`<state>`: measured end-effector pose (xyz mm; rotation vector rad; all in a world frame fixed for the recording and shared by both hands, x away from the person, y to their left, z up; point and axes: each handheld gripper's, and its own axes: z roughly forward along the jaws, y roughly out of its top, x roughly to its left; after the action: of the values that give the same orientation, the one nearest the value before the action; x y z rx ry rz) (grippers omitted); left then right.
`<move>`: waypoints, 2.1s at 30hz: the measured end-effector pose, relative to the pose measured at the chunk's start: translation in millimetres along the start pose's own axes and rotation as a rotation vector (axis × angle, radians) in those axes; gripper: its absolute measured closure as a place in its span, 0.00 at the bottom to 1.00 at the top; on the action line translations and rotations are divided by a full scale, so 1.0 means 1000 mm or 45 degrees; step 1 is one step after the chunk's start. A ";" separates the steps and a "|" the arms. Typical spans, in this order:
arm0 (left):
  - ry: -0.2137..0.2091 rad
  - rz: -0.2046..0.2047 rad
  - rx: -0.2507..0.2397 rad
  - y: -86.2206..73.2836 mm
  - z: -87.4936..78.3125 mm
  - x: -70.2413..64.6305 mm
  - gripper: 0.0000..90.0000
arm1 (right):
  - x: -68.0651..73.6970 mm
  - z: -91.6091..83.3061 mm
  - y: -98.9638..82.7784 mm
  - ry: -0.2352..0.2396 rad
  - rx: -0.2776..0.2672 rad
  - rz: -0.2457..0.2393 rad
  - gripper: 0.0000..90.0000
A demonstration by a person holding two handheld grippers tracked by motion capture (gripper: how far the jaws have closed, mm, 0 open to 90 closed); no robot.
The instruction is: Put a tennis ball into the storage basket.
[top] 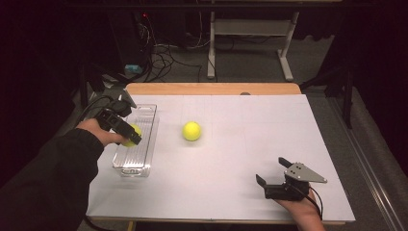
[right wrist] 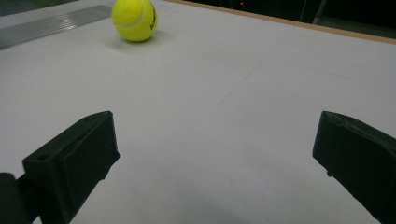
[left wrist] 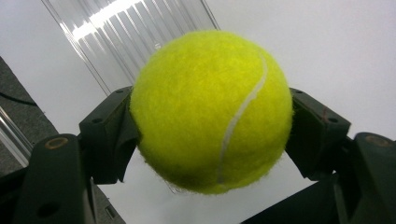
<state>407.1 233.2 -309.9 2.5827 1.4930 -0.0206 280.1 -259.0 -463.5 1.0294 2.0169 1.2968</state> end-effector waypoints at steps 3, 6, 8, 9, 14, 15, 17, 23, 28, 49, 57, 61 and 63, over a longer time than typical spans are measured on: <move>0.007 -0.010 0.005 0.008 0.001 0.003 0.29 | 0.000 0.000 0.000 0.003 0.002 0.000 0.00; 0.006 -0.022 -0.001 0.012 0.003 0.004 0.29 | 0.000 0.000 0.000 0.003 0.001 0.000 0.00; 0.010 -0.033 -0.004 0.015 0.006 0.005 0.29 | 0.000 0.000 0.000 0.004 0.000 0.001 0.00; 0.017 -0.037 0.004 0.019 0.008 0.007 0.29 | 0.000 0.000 0.000 0.004 0.004 0.003 0.00; 0.022 -0.060 -0.003 0.026 0.013 0.012 0.29 | 0.000 0.000 0.000 0.006 0.001 0.000 0.00; 0.025 -0.064 -0.006 0.027 0.014 0.013 0.29 | 0.000 0.000 0.000 0.006 0.001 0.000 0.00; 0.027 -0.078 -0.014 0.030 0.015 0.015 0.29 | 0.000 0.000 0.000 0.007 0.003 0.003 0.01; 0.037 -0.105 -0.015 0.037 0.021 0.020 0.29 | 0.000 0.001 -0.001 0.013 0.007 0.007 0.01; 0.050 -0.120 -0.006 0.041 0.025 0.024 0.29 | 0.000 0.002 -0.001 0.016 0.007 0.002 0.01; 0.090 -0.146 0.033 0.051 0.054 0.029 0.29 | 0.001 0.003 -0.001 0.025 0.014 -0.001 0.01; 0.100 -0.147 0.035 0.052 0.058 0.030 0.29 | 0.001 0.003 -0.002 0.024 0.016 -0.003 0.01; 0.105 -0.148 0.039 0.052 0.058 0.029 0.29 | 0.001 0.003 -0.002 0.024 0.015 -0.002 0.01; 0.119 -0.158 0.034 0.053 0.056 0.029 0.17 | 0.001 0.003 -0.002 0.026 0.015 -0.003 0.01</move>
<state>470.8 223.8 -361.2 2.5403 1.6948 0.0667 281.0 -257.1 -466.3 1.0227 2.0424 1.3005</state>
